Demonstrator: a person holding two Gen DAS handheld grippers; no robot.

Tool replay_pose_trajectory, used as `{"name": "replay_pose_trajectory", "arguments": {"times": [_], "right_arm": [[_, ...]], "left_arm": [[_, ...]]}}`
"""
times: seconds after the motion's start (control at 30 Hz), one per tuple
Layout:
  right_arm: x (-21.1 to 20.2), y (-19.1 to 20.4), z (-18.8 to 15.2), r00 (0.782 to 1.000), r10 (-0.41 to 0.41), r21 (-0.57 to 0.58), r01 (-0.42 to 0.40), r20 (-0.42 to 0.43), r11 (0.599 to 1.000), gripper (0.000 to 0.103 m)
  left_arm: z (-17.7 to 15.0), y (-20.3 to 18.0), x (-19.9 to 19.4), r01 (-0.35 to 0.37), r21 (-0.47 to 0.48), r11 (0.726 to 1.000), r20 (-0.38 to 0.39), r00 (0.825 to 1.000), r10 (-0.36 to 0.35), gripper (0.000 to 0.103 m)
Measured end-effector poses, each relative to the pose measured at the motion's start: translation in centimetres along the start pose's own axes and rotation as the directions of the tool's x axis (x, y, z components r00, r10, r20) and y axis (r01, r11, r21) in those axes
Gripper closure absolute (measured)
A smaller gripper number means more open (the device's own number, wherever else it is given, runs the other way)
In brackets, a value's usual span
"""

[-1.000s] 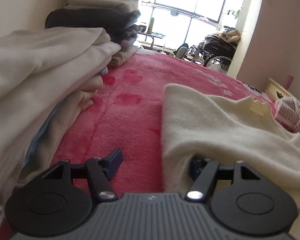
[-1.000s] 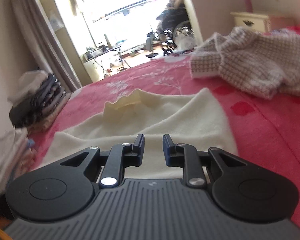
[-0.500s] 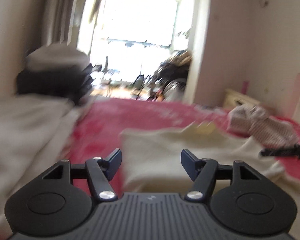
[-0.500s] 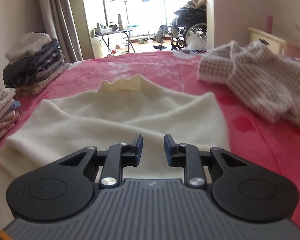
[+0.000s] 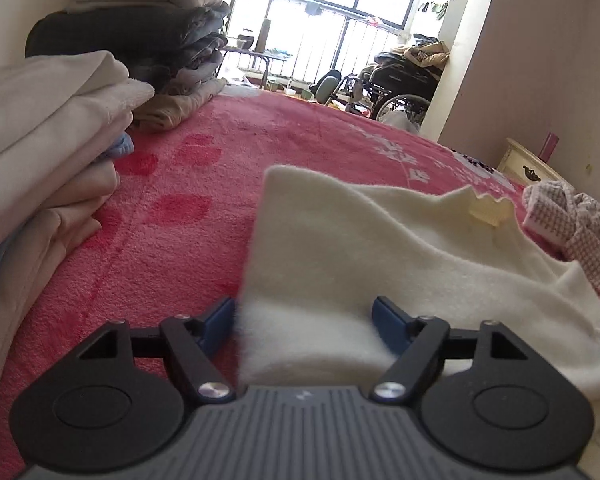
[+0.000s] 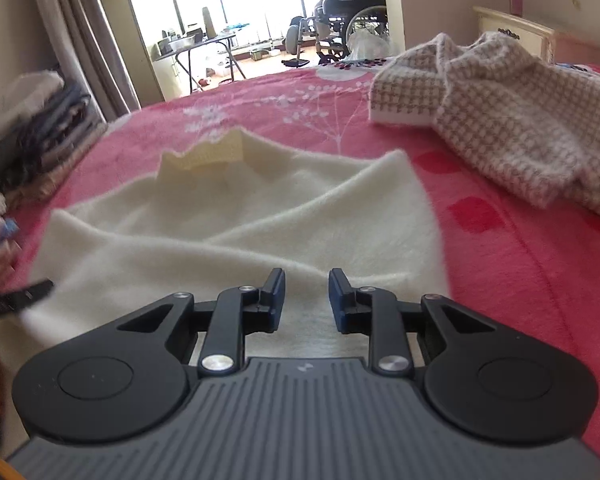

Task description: Fold clothes

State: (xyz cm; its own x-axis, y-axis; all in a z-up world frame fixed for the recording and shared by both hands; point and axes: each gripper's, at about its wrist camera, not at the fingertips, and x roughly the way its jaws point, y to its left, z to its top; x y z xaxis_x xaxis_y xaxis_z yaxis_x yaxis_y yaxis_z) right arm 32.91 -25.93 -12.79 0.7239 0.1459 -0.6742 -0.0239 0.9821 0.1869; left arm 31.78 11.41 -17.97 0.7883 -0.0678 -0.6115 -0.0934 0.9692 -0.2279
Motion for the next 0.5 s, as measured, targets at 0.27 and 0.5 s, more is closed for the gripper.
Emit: {"name": "replay_pose_trajectory", "arguments": {"times": [0.27,0.5], "right_arm": [[4.5,0.4,3.0,0.92,-0.092,-0.125,0.048,-0.38,0.991,0.08],[6.9,2.6,4.5,0.826,-0.193,-0.242,0.071,-0.529,0.968,0.079]], "left_arm": [[-0.5,0.0,-0.3,0.007,-0.007,1.0,0.029,1.0,-0.006,0.025],[-0.8,0.0,-0.5,0.012,-0.013,1.0,0.043,0.999,-0.012,0.025]]}}
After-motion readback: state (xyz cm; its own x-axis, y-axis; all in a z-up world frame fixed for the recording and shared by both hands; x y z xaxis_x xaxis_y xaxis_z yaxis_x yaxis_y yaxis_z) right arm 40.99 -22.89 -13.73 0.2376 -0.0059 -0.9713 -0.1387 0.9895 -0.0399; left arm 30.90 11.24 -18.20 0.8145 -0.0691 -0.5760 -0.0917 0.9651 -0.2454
